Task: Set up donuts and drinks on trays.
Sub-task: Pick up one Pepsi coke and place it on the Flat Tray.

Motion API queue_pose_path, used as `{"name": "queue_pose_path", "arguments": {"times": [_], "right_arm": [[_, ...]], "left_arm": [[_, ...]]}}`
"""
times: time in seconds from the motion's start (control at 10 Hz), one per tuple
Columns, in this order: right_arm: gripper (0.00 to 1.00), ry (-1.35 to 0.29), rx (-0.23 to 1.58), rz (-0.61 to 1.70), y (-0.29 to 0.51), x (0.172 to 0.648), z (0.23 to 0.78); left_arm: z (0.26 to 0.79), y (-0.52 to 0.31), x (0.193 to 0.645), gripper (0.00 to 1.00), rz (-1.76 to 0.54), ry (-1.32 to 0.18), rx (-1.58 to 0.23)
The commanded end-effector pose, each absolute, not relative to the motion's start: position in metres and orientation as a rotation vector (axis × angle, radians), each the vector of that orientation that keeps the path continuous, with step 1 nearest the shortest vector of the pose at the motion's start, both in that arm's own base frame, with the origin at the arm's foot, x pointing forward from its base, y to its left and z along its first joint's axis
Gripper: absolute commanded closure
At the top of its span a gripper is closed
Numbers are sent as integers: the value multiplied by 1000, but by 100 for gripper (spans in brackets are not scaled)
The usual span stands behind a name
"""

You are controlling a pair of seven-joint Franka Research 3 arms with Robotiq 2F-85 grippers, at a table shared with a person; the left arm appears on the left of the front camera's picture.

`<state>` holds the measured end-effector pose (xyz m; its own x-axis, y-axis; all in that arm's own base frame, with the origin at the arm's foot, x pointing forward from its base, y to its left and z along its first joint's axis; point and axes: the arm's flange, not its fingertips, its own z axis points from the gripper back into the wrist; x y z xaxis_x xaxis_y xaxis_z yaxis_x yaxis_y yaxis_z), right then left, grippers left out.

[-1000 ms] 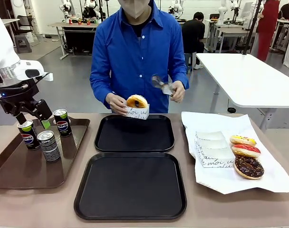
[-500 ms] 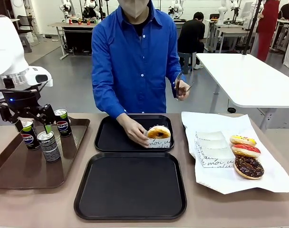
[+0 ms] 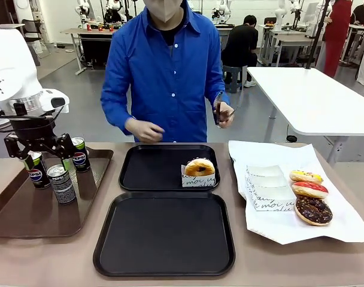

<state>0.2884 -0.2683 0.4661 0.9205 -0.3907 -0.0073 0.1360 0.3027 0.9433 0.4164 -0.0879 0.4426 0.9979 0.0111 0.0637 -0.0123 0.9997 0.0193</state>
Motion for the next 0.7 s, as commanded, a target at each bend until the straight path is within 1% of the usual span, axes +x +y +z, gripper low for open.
{"name": "queue_pose_path", "arguments": {"times": [0.0,0.6], "right_arm": [[0,-252,1236,-350,-267,289,466],[0,-252,1236,-350,-267,289,466]], "left_arm": [[433,-89,424,0,-20,-82,-23],[400,-91,444,0,-54,-49,-44]]}}
